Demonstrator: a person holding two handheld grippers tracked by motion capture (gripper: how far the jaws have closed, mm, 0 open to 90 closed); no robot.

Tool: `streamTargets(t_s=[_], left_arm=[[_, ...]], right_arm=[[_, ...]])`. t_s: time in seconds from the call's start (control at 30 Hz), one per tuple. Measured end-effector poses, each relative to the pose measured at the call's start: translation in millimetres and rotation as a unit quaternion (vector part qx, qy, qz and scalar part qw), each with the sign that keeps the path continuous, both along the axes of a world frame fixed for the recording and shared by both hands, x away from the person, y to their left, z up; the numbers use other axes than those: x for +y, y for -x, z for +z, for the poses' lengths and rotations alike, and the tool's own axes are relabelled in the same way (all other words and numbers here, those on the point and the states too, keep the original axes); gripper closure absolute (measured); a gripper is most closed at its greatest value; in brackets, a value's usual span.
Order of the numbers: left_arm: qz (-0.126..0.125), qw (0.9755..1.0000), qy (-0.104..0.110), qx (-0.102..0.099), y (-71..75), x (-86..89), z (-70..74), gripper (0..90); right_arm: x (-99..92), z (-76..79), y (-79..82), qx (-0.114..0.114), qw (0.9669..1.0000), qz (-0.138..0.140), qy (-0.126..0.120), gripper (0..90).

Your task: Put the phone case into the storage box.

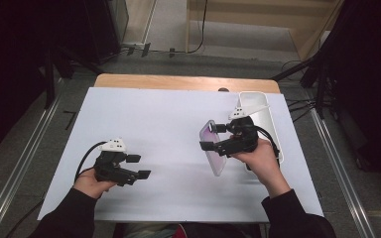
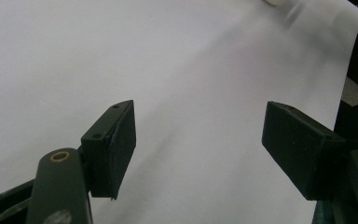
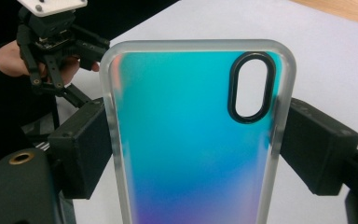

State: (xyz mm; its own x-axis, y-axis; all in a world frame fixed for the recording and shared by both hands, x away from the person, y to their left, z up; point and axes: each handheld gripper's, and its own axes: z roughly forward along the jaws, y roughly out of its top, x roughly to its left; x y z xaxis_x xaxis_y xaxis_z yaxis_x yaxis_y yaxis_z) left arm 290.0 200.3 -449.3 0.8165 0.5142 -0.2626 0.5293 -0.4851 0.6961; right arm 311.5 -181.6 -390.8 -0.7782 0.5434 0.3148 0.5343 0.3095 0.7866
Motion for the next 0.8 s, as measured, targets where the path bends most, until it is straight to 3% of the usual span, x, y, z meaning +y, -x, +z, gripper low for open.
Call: streamTargets(t_s=[0.2, 0.8], left_arm=[[0.008, 1.0, -0.001, 0.002, -0.3, 5.9, -1.5, 25.6], [0.035, 0.9991, -0.023, 0.005, 0.7, 16.3, -4.1, 25.6]], right_arm=[[-3.4, 3.3, 1.3, -0.015, 0.9998, -0.008, 0.004, 15.0], [-21.9, 12.8, 0.5, -0.018, 0.9983, -0.055, 0.003, 15.0]])
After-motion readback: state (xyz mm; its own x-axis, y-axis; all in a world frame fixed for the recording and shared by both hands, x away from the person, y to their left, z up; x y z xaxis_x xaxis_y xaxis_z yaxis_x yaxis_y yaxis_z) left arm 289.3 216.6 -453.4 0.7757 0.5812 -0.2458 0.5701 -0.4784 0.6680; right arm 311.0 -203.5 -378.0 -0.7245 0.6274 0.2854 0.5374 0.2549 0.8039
